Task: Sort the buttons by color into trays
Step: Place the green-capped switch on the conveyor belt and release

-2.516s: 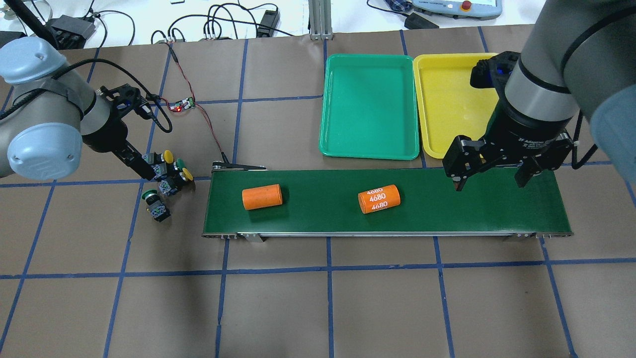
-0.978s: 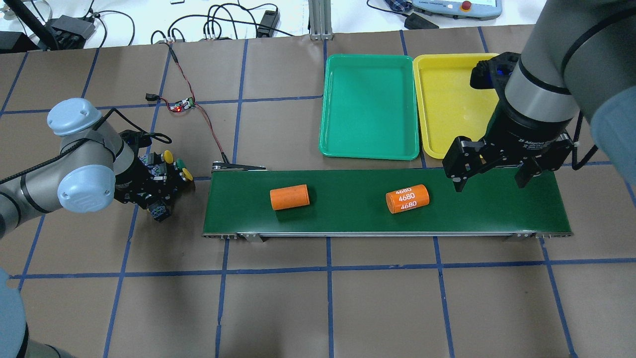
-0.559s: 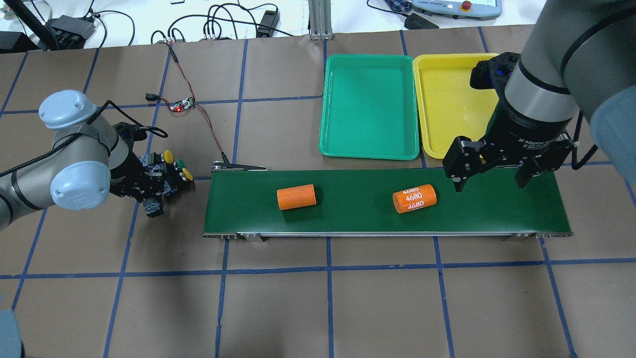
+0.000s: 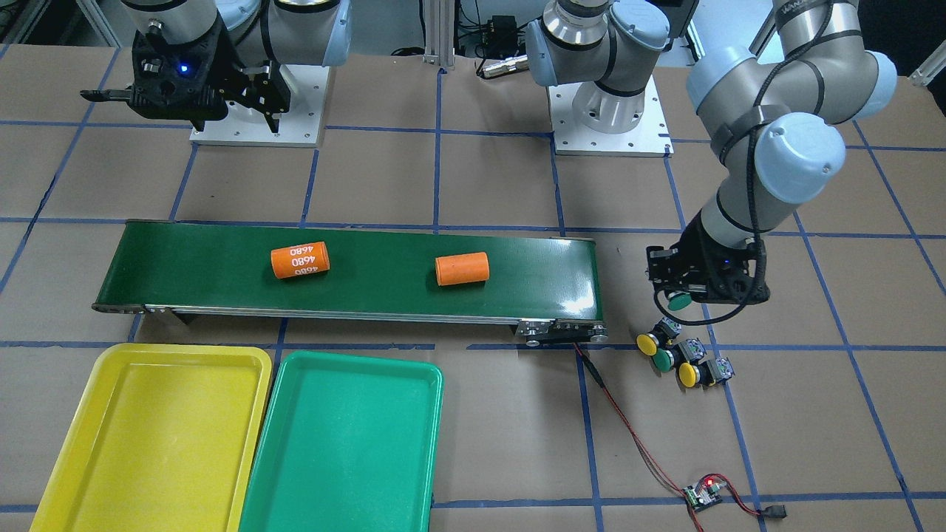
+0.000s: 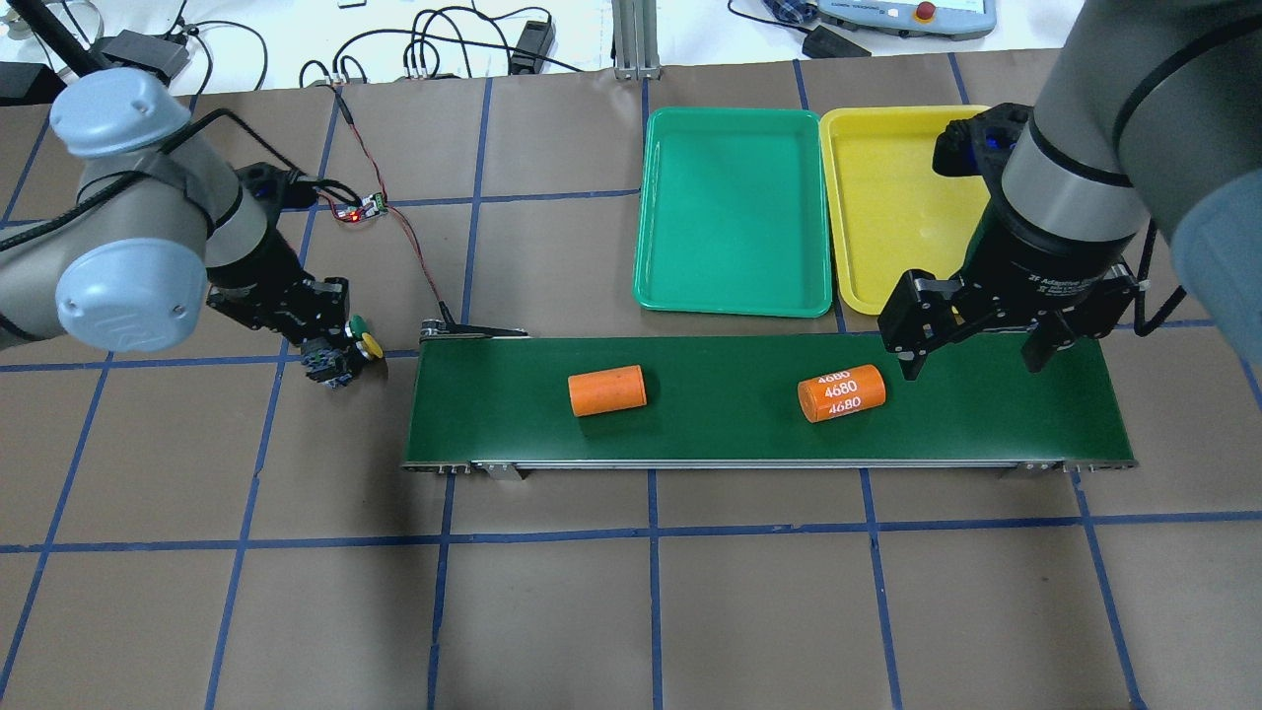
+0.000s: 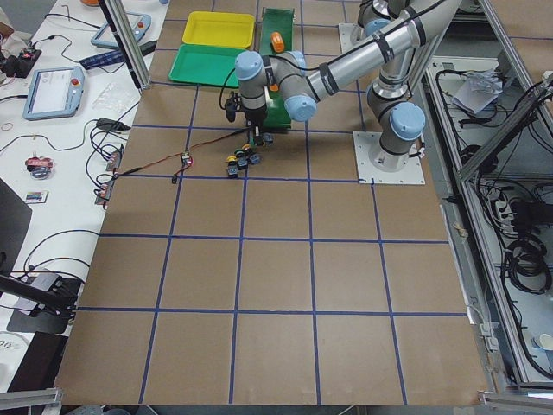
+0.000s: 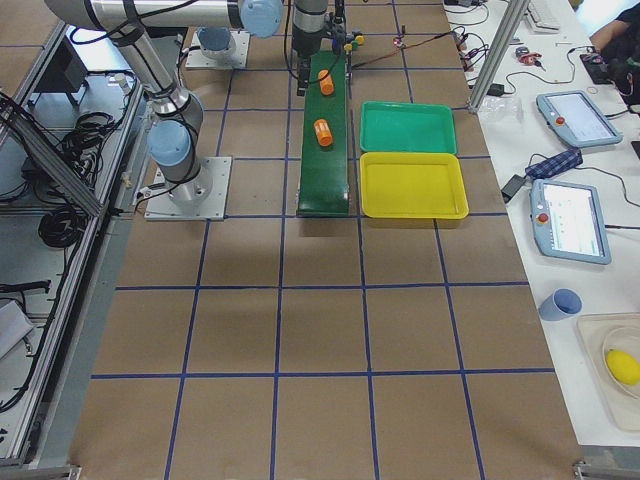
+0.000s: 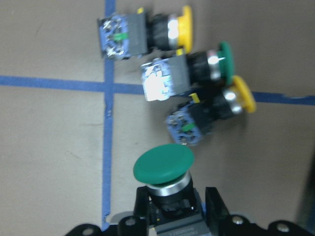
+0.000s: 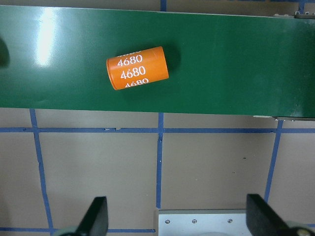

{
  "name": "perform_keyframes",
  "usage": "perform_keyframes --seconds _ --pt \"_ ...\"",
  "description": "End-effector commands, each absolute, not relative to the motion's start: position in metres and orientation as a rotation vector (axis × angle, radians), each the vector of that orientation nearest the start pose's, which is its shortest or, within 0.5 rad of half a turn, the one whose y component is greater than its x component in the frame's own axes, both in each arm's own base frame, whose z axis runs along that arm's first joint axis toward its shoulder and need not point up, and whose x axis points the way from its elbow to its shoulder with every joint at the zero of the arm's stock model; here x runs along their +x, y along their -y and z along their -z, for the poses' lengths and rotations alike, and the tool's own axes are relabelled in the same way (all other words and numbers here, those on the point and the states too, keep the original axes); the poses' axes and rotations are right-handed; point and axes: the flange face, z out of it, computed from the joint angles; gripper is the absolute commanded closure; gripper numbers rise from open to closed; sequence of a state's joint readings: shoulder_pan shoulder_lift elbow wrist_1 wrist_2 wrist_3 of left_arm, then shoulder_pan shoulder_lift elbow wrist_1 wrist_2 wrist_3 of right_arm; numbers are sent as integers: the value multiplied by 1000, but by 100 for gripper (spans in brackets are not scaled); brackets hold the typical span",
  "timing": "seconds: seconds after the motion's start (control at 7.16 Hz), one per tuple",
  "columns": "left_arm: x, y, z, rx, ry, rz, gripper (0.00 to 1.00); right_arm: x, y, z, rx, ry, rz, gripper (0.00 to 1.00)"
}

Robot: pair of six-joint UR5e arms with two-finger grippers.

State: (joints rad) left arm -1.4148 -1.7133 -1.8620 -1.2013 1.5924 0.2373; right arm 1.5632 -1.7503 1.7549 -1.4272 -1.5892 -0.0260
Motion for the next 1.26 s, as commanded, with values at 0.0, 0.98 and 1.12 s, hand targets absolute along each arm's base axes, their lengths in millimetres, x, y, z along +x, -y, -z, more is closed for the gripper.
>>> perform_keyframes --seconds 0.0,0.98,1.12 --pt "-142 518 -311 412 -3112 -128 100 129 401 -466 -29 -3147 -233 0" --pt "-221 508 -268 548 -3106 -150 0 128 400 -461 -32 -3152 -252 0" --pt "-203 527 -307 494 -3111 -63 0 127 400 -461 -30 -3151 -253 0"
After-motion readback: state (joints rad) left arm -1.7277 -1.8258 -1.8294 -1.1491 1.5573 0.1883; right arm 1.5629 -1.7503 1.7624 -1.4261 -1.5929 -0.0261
